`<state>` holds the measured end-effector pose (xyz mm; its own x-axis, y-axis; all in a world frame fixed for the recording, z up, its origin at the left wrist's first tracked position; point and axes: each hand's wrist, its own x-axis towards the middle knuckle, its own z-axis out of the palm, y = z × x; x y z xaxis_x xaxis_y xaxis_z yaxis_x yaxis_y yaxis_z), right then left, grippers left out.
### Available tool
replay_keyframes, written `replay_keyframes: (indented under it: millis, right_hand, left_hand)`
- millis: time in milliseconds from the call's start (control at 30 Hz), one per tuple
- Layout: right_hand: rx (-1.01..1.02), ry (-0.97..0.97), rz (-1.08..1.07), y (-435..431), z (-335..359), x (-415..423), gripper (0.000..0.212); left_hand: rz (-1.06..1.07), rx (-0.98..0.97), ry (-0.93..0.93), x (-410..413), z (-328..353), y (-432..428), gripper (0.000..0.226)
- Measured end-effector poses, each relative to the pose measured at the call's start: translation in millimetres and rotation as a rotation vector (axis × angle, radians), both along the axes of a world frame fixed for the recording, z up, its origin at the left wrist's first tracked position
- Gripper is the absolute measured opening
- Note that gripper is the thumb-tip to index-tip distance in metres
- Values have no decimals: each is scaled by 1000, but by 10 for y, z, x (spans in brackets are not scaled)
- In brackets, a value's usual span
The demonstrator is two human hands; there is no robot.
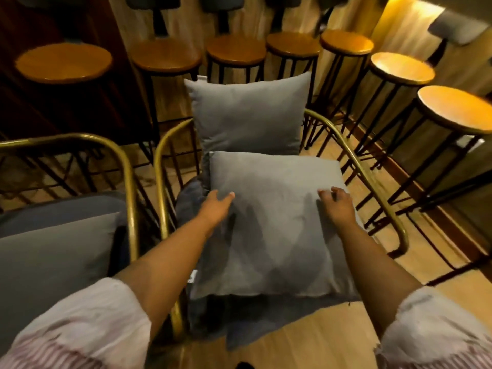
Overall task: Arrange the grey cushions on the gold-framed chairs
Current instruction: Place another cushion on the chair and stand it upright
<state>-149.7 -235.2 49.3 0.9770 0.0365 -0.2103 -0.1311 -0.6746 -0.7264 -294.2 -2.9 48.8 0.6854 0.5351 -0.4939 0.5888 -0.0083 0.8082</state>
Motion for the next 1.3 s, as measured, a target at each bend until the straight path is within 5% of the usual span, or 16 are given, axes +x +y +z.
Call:
replay_keyframes:
  millis: [200, 433, 867, 1300]
  right_hand:
    - [199, 222, -74, -346, -256, 479, 101]
    - [338, 379, -136, -621, -649, 622, 119]
    - [566, 275, -139, -459, 43, 385, 86]
    - [628, 325, 225, 1048, 783, -611, 110]
  left_hand:
    - [155, -44, 100, 412, -350, -78, 82]
    - [268, -71, 41, 428, -714, -60, 113]
    - [301, -77, -245, 93, 16, 44, 85]
    - [527, 98, -334, -1584, 1009, 983, 77]
